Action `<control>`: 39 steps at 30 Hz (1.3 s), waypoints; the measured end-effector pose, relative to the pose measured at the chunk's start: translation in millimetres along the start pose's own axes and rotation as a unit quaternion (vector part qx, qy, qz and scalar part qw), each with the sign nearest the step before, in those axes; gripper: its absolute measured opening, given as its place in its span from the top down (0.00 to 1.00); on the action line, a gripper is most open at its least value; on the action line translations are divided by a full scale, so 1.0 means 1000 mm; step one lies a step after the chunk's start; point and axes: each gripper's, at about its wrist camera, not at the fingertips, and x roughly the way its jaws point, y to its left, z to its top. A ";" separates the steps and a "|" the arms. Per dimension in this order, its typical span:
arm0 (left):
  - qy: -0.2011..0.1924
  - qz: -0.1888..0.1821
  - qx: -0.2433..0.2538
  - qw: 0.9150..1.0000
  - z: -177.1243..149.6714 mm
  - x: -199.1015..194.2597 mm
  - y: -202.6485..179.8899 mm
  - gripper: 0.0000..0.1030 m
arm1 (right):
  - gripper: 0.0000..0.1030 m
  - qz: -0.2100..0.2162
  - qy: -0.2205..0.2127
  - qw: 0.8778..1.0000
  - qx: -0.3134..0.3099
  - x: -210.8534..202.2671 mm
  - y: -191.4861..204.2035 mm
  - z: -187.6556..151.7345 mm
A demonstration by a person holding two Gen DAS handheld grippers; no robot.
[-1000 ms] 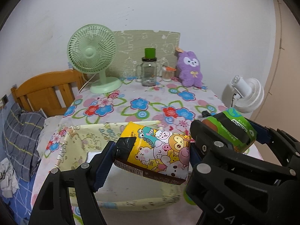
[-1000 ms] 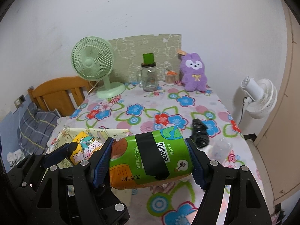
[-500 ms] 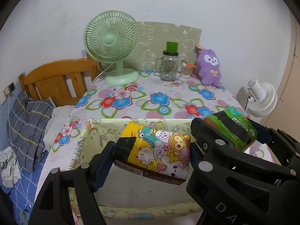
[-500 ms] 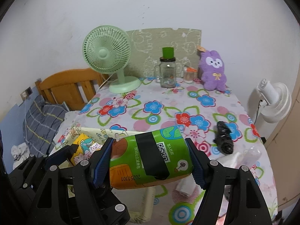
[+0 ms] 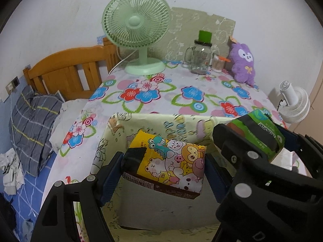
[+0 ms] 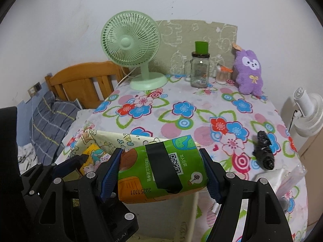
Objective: Organize soft objects
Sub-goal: 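Lower both packs into the box and open both tools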
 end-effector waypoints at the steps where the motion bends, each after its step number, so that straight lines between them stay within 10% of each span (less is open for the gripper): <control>1: 0.005 0.001 0.000 1.000 -0.001 0.003 0.003 0.22 | 0.26 0.000 0.002 1.000 -0.001 0.003 0.002 0.000; 39: -0.003 0.032 0.002 0.999 -0.011 -0.013 0.003 0.00 | 0.12 -0.008 -0.007 1.000 -0.029 0.001 0.004 -0.004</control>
